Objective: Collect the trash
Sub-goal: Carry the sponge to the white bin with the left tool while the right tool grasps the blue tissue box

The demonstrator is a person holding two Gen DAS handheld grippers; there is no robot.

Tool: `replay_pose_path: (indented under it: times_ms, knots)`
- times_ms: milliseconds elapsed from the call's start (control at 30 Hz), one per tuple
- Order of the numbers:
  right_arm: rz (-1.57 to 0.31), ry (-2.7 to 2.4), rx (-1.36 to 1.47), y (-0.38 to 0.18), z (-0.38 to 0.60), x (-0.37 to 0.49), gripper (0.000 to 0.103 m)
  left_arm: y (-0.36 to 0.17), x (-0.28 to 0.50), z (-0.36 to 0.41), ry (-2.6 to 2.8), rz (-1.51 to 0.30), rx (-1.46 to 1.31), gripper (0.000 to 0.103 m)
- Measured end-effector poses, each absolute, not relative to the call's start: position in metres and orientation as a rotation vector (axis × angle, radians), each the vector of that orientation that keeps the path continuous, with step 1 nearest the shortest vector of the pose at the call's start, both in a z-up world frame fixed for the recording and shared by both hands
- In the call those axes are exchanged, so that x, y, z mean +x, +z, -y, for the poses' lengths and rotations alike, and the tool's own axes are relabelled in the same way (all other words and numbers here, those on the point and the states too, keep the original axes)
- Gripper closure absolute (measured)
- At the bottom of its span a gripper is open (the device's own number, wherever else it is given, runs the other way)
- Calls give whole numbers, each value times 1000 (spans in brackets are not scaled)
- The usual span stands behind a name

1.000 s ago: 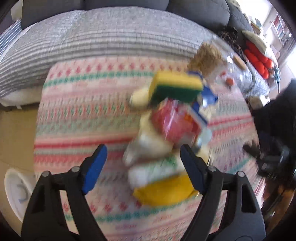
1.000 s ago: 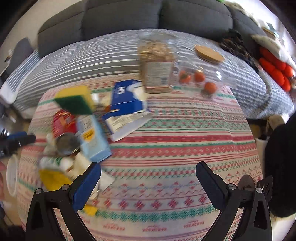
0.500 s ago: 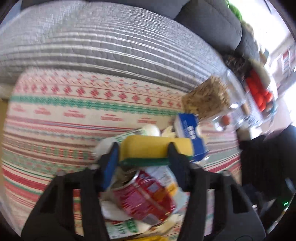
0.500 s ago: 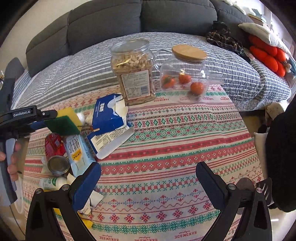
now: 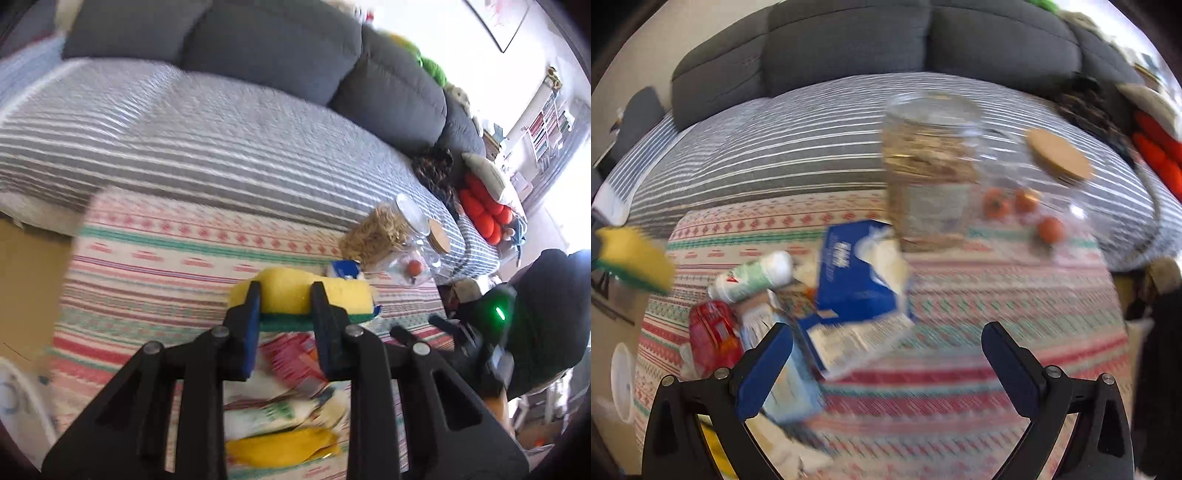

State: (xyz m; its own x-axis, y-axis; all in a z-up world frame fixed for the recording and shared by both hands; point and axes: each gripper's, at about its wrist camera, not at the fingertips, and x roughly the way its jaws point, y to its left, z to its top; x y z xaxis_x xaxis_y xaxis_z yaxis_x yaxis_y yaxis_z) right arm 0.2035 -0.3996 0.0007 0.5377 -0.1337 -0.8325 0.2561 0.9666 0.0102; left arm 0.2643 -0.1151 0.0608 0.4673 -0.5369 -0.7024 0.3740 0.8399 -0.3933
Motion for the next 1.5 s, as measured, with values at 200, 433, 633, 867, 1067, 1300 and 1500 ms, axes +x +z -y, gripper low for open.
replay_pose_path:
  times_ms: [200, 433, 633, 867, 1067, 1300, 1500]
  knots:
    - [-1030, -227, 69, -30, 387, 243, 7, 59, 232, 50, -468, -877, -158, 75]
    - [-1054, -216, 75, -49, 388, 257, 36, 41, 205, -12, -383, -884, -187, 75]
    - [-1004, -209, 96, -27, 382, 233, 49, 31, 182, -58, -325, -876, -235, 75]
    - [-982, -179, 9, 20, 340, 197, 49, 30, 162, -110, -250, -840, -249, 75]
    - [-947, -82, -24, 46, 277, 163, 49, 11, 153, -151, -202, -857, -238, 75]
    - [-924, 95, -42, 49, 180, 152, 49, -18, 158, -197, -109, -891, -183, 74]
    - [-949, 261, -35, 27, 88, 160, 49, -46, 171, -219, -98, -937, -199, 73]
